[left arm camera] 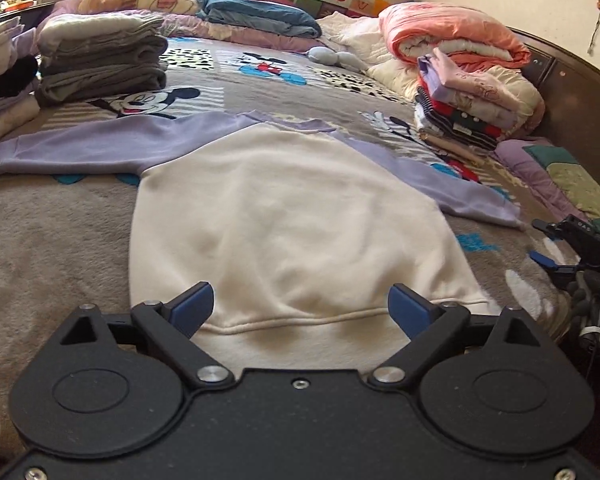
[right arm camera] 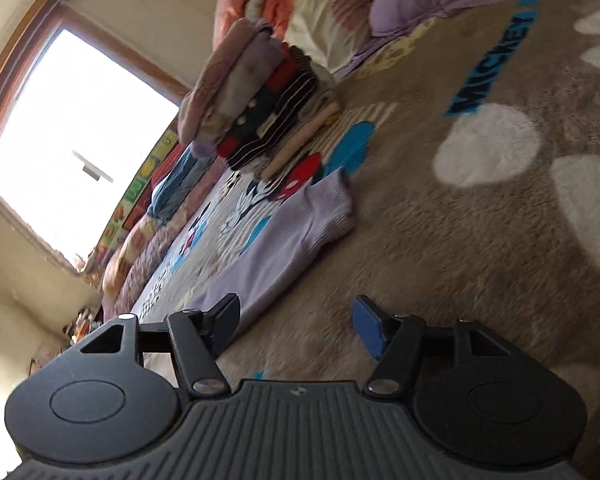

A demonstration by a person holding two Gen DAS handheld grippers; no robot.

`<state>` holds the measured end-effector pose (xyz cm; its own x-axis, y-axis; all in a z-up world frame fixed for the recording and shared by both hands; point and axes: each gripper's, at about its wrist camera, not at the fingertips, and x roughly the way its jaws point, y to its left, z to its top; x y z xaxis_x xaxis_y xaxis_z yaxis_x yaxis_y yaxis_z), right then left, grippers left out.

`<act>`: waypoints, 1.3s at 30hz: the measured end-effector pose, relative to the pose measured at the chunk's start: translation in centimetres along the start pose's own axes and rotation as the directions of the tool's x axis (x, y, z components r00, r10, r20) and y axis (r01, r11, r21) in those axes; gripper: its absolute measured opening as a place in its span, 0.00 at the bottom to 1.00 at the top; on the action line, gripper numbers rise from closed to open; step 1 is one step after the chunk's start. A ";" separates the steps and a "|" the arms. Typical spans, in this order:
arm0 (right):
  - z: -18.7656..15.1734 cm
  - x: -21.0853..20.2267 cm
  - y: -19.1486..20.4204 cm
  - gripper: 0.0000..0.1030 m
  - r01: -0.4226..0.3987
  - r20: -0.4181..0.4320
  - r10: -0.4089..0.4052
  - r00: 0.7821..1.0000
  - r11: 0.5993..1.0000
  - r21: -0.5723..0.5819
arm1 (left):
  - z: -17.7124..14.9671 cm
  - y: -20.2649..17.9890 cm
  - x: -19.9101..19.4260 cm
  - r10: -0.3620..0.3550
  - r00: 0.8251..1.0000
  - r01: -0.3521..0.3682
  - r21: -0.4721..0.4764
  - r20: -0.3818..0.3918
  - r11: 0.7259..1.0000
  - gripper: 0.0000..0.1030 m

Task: Fold clothes
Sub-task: 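Grasp the lavender sleeve cuff with the right gripper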

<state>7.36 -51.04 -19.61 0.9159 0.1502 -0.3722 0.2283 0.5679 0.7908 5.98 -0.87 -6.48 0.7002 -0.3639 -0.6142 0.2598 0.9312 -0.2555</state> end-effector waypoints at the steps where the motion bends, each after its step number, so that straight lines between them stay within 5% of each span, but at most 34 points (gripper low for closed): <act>1: 0.5 0.6 -0.6 0.62 -0.018 -0.006 0.018 1.000 0.999 0.032 | 0.3 -0.3 0.1 0.006 1.000 -0.006 -0.004 0.003 1.000 0.92; 10: 5.0 5.9 -1.5 0.67 -0.062 -0.118 0.081 0.990 0.985 0.158 | 2.7 -2.7 0.2 0.012 0.998 -0.011 -0.009 0.055 1.000 0.92; 18: 5.7 6.9 -1.6 0.68 -0.078 -0.051 0.087 0.995 0.986 0.150 | 3.0 -5.8 2.6 -0.011 1.000 0.009 0.056 0.026 0.998 0.92; 25: 5.3 8.1 -0.3 0.53 -0.038 -0.029 0.038 0.999 0.999 -0.008 | 3.2 -8.3 4.9 -0.028 1.000 0.029 0.099 -0.004 0.995 0.92; 28: 5.1 8.3 0.1 0.24 -0.054 -0.032 0.052 0.998 0.998 -0.044 | 3.5 -9.6 5.4 -0.034 0.999 0.034 0.124 -0.002 0.992 0.92; 34: 5.3 6.5 1.4 0.17 -0.158 0.023 0.160 0.987 0.984 -0.086 | 5.2 -11.4 6.4 -0.077 0.997 0.075 0.132 0.009 0.988 0.92; 39: 3.9 5.6 4.4 0.17 -0.163 0.022 0.179 0.984 0.933 -0.321 | 8.7 -14.2 8.4 -0.196 0.980 0.194 0.086 0.016 0.977 0.92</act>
<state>14.76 -50.86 -16.36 0.9492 0.2312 -0.2136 -0.0418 0.7651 0.6425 13.93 -17.02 -1.48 0.6461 -0.5391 -0.5404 0.4469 0.8411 -0.3048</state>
